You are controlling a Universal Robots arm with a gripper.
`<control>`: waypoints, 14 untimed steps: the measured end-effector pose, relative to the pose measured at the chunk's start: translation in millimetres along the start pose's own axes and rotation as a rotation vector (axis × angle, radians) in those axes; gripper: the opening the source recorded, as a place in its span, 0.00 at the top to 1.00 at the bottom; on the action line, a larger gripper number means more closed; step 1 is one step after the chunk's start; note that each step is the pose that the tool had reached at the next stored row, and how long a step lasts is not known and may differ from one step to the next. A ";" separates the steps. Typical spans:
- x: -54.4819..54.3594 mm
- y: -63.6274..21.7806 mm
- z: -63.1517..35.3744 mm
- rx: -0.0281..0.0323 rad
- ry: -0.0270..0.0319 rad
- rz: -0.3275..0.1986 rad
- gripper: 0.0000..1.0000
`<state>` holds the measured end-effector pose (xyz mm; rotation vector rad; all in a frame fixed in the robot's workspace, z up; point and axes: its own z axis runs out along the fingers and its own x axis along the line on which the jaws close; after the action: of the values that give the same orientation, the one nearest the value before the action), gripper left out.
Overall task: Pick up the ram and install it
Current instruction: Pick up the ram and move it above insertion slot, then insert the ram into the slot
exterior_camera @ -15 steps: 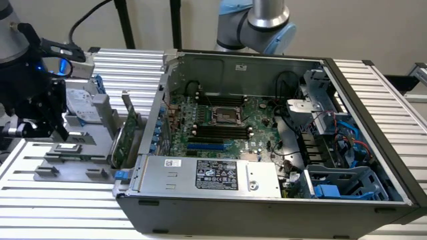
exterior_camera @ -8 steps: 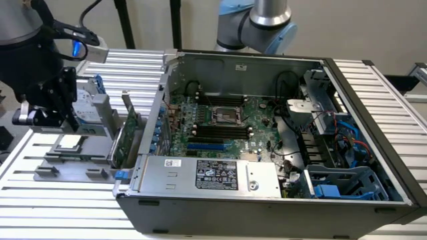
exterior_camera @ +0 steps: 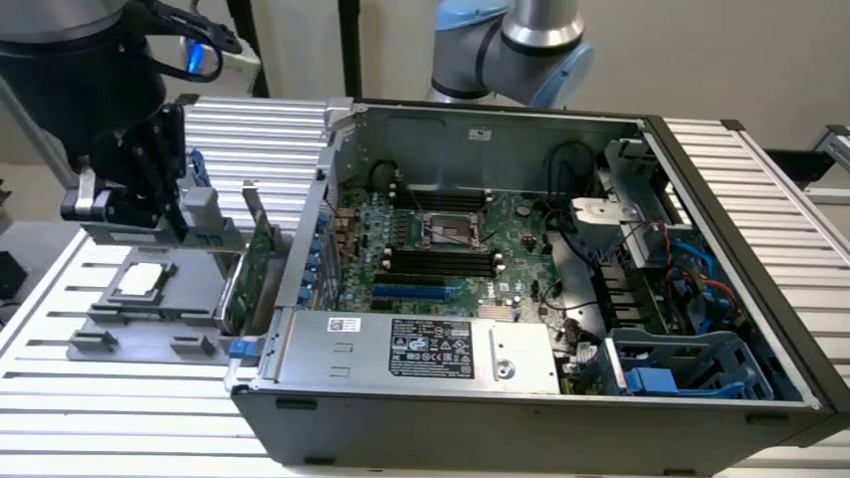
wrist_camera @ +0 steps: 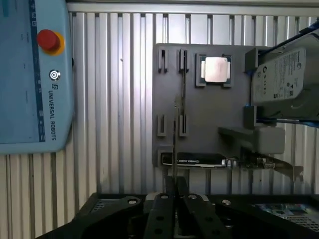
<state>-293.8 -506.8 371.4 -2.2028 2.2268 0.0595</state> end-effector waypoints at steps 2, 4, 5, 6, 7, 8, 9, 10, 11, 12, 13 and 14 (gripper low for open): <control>-0.3 -9.0 -6.6 0.0001 -0.0030 0.000 1.00; -0.5 -17.9 -11.0 -0.0001 -0.0064 0.000 1.00; -0.6 -22.6 -12.3 -0.0001 -0.0080 0.000 1.00; -0.7 -27.1 -13.1 -0.0001 -0.0094 0.000 1.00; -0.8 -31.7 -13.6 -0.0001 -0.0106 0.000 1.00; -0.8 -36.2 -14.0 -0.0001 -0.0116 0.000 1.00; -0.9 -40.7 -14.3 0.0000 -0.0126 0.000 1.00; -0.9 -45.2 -14.5 -0.0002 -0.0131 0.000 1.00; -1.0 -49.7 -14.8 -0.0002 -0.0137 0.000 1.00; -1.1 -54.3 -15.0 -0.0002 -0.0142 0.000 1.00; -1.1 -58.8 -15.2 -0.0002 -0.0146 0.000 1.00; -1.2 -63.3 -15.3 -0.0002 -0.0149 0.000 1.00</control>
<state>-230.2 -506.8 385.4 -2.1954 2.2190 0.0759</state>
